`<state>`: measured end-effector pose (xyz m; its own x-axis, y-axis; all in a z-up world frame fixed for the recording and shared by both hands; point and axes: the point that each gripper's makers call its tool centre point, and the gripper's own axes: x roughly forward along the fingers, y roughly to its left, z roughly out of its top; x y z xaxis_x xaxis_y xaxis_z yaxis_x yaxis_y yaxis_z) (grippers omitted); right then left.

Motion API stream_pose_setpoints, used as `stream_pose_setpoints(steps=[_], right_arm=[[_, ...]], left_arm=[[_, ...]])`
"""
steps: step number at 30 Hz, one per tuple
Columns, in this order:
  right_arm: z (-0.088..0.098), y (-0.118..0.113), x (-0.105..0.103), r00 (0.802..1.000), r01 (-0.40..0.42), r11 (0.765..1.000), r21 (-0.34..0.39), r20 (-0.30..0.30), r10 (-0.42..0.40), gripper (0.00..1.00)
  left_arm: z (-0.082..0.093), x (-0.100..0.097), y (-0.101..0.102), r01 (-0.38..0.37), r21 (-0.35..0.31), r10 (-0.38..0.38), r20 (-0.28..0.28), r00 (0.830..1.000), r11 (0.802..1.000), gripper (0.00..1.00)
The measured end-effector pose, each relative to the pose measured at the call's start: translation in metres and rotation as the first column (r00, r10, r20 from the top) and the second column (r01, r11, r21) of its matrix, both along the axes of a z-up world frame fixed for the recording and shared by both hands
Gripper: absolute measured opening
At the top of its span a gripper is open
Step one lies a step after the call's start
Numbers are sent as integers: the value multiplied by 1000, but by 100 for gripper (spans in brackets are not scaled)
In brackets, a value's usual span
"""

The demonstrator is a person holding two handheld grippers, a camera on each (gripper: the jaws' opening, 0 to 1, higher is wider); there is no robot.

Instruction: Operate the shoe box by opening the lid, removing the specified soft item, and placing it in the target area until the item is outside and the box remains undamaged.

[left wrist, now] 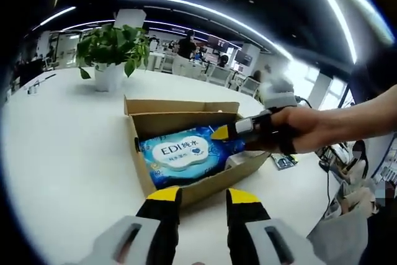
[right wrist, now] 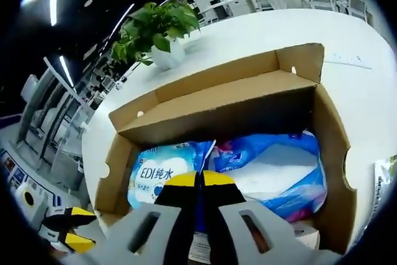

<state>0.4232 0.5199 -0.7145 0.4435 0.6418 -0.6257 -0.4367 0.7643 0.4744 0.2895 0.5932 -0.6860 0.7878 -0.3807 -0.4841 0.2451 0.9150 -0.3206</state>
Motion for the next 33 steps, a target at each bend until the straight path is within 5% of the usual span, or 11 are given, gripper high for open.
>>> stream_pose_setpoints(steps=[15,33], right_arm=[[17,-1,-8,1000,27,997,79,-2,-27,0],[48,-34,3,991,121,980,157,30,-127,0]], left_arm=[[1,4,-17,37,-8,-37,-7,999,999,28],[-2,9,-25,58,-9,-58,-20,998,998,28]])
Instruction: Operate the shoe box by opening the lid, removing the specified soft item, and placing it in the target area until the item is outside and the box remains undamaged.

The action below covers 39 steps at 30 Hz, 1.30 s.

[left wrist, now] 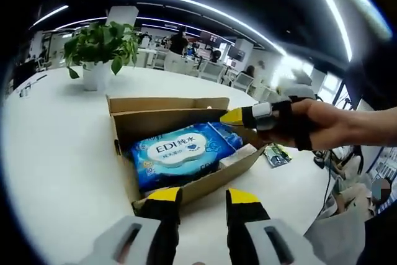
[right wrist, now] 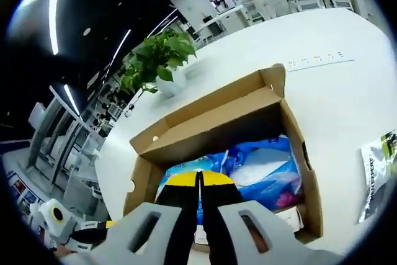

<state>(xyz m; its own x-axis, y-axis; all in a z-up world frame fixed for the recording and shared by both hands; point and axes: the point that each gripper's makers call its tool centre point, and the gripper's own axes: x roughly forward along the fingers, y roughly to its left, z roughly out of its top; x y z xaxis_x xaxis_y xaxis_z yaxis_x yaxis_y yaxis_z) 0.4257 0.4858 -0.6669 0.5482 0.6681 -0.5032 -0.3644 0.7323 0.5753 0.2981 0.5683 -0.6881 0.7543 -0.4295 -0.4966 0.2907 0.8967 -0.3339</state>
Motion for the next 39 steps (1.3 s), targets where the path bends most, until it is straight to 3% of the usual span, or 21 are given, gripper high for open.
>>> stream_pose_setpoints(steps=[5,11,14,16,20,27,36,39], right_arm=[[-15,-12,-3,999,-38,997,-71,-7,38,0],[-35,-9,-7,997,-80,989,-124,-15,79,1],[-41,-1,-10,994,-106,986,-128,-25,103,8],[-38,-1,-3,991,-124,979,-159,25,129,10],[-43,6,-1,990,-138,979,-149,-7,138,18],[-55,22,0,983,-181,970,-160,-33,178,14],[-61,24,0,983,-180,967,-181,-63,171,7],[-56,23,-4,978,-204,953,-224,-18,205,2]], left_arm=[[1,3,-6,6,-11,-6,-2,1000,1000,28],[2,3,-10,21,-7,-21,-1,1000,1000,28],[3,3,-6,15,-8,-15,-2,1000,1000,28],[3,2,-2,8,-8,-8,-2,1000,1000,28],[1,0,3,-4,-9,4,-10,1000,1000,28],[0,-1,9,-17,-10,17,-14,1000,1000,28],[2,1,15,-28,-12,28,-17,999,1000,28],[3,3,14,-28,-12,28,-14,1000,1000,28]])
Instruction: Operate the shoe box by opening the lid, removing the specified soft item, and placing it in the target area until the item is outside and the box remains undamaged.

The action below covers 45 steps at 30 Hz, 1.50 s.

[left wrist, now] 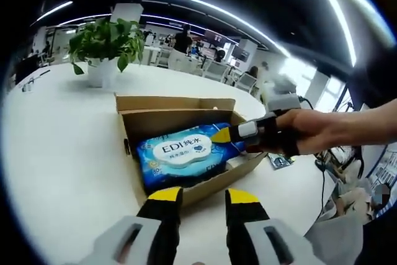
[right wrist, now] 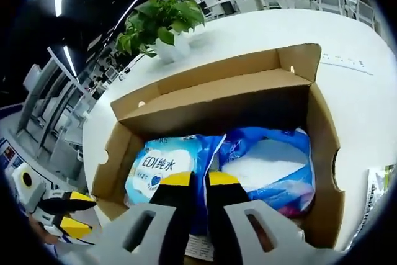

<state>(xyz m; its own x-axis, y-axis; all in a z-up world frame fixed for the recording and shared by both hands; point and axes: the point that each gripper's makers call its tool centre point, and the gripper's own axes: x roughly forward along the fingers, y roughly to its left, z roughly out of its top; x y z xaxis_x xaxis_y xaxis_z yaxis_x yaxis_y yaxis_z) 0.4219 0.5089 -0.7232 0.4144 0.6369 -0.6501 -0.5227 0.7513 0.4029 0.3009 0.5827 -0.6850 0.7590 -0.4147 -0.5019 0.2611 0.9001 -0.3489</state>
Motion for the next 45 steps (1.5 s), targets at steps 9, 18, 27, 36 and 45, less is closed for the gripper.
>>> stream_pose_setpoints(steps=[9,18,27,36,45], right_arm=[[5,-5,-1,999,19,999,-35,29,-18,0],[16,-21,5,997,51,998,-39,54,-49,0],[29,-42,6,990,123,992,12,62,-123,0],[32,-49,6,988,136,991,1,80,-135,0],[22,-60,10,984,169,986,-11,62,-168,0]], left_arm=[[10,11,-4,9,-2,-9,19,1000,1000,28],[13,29,-1,-2,7,2,19,1000,1000,28],[7,47,-5,1,13,-1,-29,1000,1000,28],[-14,69,-7,-16,-18,13,-131,991,1000,28],[-39,79,-8,-13,-5,11,-234,972,1000,28]])
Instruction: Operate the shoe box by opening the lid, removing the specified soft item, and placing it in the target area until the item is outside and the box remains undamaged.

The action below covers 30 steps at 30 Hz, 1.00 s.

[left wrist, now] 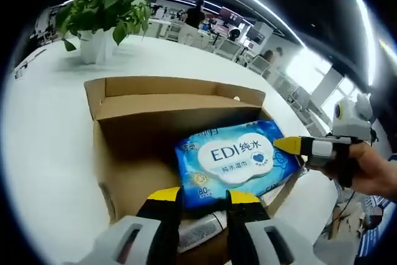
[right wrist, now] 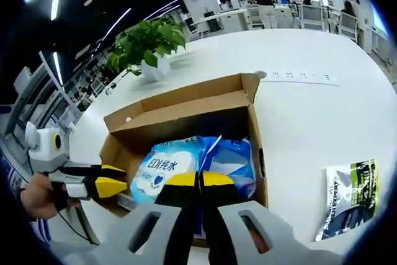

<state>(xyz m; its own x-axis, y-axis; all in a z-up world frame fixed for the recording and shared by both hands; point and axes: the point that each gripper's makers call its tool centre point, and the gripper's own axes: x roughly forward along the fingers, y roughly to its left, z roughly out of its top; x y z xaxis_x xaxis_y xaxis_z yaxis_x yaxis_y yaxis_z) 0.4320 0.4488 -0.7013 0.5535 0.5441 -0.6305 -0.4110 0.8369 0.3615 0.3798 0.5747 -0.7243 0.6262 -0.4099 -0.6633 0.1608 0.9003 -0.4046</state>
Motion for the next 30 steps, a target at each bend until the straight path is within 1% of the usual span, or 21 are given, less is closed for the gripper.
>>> stream_pose_setpoints(steps=[2,6,10,12,13,15,17,21,27,29,30], right_arm=[[-3,-3,0,1000,12,1000,4,-12,-12,0],[-6,-4,1,1000,16,1000,9,-16,-16,0],[-9,-6,2,999,22,1000,18,-28,-21,0],[-9,-7,1,999,22,1000,21,-33,-21,0],[-9,-7,2,999,23,1000,22,-31,-22,0],[-9,-8,2,999,24,999,29,-36,-23,0],[-9,-7,2,999,22,999,33,-37,-21,0],[-9,-7,2,999,25,999,41,-41,-23,0],[-8,-7,0,999,29,998,52,-42,-27,0],[-8,-7,0,998,34,998,62,-48,-31,0],[-8,-8,-1,998,37,997,69,-51,-34,0]], left_arm=[[-1,2,-2,0,-8,0,-10,1000,1000,28],[-2,6,-2,-10,-19,9,-31,999,1000,30],[-5,10,-6,-23,-82,17,-76,997,996,30],[-7,11,-10,-14,-102,4,-92,996,995,31],[-9,10,-13,-7,-116,-6,-110,994,993,30],[-10,11,-12,-4,-112,-9,-116,993,994,30],[-11,11,-12,-12,-127,-5,-127,992,992,29],[-11,10,-13,-14,-136,-5,-143,990,991,28],[-11,9,-13,-18,-139,-2,-142,990,990,24],[-8,10,-15,-34,-181,8,-141,990,983,24],[-4,12,-18,-41,-228,10,-134,991,973,24]])
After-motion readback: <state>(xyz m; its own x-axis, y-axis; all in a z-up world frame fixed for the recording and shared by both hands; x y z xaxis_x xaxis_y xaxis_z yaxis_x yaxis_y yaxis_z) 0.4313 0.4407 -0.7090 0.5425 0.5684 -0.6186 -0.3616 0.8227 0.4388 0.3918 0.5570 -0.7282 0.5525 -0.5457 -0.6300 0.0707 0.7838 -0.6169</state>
